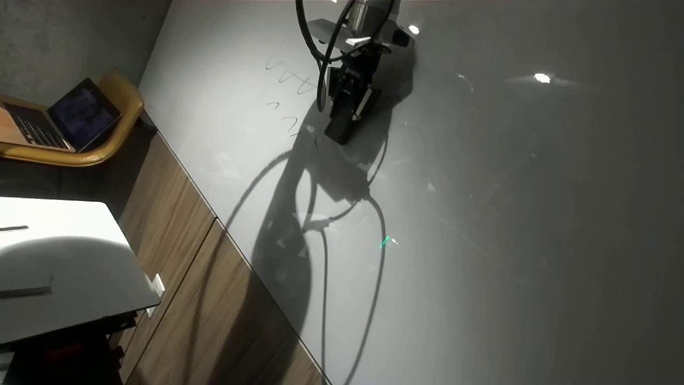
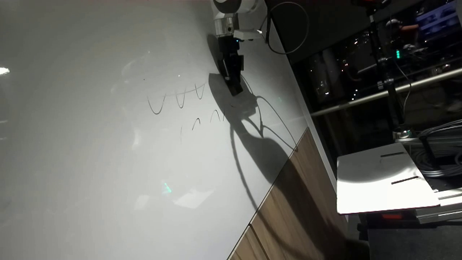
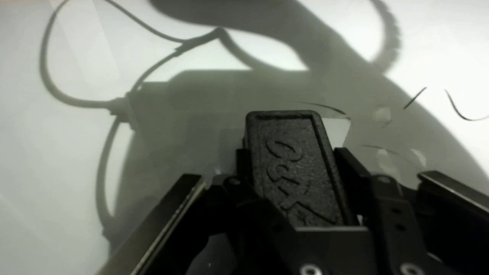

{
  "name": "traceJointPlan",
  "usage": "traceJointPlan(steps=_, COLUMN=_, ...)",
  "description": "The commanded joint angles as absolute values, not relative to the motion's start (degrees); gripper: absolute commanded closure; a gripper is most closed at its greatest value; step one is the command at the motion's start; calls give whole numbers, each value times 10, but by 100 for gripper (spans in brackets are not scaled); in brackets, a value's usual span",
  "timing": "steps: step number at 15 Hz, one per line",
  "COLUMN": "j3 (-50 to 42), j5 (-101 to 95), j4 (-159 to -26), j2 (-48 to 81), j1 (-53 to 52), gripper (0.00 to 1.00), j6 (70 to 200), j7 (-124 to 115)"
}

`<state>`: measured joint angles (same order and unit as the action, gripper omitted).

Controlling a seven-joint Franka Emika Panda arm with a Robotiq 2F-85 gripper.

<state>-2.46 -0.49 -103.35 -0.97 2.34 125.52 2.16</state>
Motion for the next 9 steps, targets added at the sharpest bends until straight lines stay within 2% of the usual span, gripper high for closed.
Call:
traceJointPlan(steps=1, j3=-6, j5=16, j4=-1023, j2=-10, j1=5, gripper=68, j6=1264, j7=12)
traceJointPlan(steps=9, j3=49, j5=-12, j4=-1009, j2=3, j1=-46, gripper=68, j6=1270, j7=-42)
